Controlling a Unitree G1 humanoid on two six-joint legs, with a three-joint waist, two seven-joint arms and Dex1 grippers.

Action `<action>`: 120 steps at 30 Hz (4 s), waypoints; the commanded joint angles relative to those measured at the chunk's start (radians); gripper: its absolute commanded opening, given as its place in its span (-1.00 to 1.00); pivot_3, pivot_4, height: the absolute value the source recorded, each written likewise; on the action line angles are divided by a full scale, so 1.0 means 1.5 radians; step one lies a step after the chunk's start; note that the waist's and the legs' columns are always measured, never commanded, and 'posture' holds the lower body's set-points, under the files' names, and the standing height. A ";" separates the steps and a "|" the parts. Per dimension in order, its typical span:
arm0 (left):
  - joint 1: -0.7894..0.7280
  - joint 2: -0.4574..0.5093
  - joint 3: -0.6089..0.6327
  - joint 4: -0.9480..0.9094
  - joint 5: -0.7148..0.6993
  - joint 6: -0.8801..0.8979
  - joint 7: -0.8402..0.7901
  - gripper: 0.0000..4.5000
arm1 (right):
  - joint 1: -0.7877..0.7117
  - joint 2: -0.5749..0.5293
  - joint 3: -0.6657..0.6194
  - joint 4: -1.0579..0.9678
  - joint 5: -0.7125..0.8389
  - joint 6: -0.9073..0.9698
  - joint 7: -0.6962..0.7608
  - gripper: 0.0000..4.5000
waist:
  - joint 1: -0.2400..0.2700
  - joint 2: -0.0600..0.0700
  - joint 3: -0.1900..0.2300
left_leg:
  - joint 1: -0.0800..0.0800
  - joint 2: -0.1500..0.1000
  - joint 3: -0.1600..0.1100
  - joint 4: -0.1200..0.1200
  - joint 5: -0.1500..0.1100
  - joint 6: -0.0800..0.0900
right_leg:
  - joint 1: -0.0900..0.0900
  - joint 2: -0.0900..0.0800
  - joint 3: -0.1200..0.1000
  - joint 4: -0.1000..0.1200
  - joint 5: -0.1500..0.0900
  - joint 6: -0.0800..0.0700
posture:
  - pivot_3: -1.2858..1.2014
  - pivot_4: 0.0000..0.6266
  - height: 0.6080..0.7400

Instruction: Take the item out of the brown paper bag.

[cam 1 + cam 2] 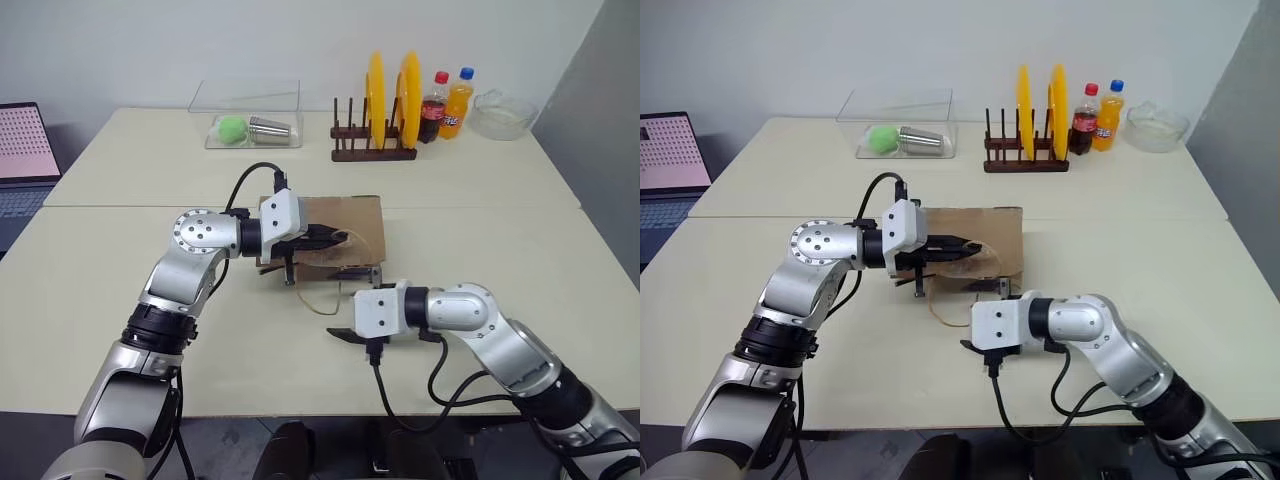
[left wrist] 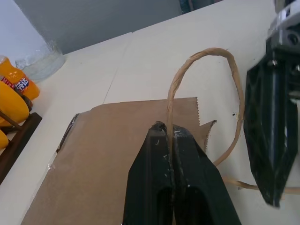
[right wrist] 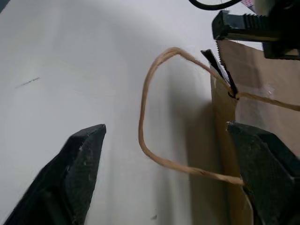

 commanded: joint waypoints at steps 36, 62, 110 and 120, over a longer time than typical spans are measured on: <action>-0.272 -0.048 0.064 0.175 0.051 0.083 0.130 -1.00 | -0.007 0.012 0.027 0.080 -0.127 -0.113 0.067 -0.98 | -0.001 0.000 0.000 | 0.000 0.000 0.000 0.001 0.001 -0.001 | -0.001 0.000 0.000 0.001 0.002 -0.003 | 0.03 -0.52 1.00; -0.233 -0.037 0.100 0.044 -0.074 0.278 0.044 -1.00 | -0.179 0.065 -0.143 -0.044 0.190 0.385 0.002 -0.02 | -0.014 0.000 0.000 | 0.000 0.000 -0.001 0.002 0.000 -0.001 | -0.001 0.000 0.000 0.004 0.002 -0.003 | 0.03 -0.52 1.00; -0.203 -0.033 0.097 0.029 -0.074 0.255 0.052 -1.00 | -0.379 0.128 0.087 0.512 -0.240 -0.011 0.018 0.37 | -0.017 0.000 0.000 | 0.000 -0.001 0.000 0.002 0.000 -0.001 | -0.001 -0.001 0.000 0.004 0.002 -0.004 | 0.03 -0.52 1.00; -0.233 -0.021 0.084 0.154 0.002 0.134 0.049 -1.00 | -0.356 0.084 -0.023 0.298 -0.165 0.076 0.114 0.37 | -0.016 0.000 0.000 | -0.002 -0.001 0.000 0.001 0.002 -0.003 | -0.003 -0.001 0.000 0.004 0.002 -0.004 | 0.03 -0.52 1.00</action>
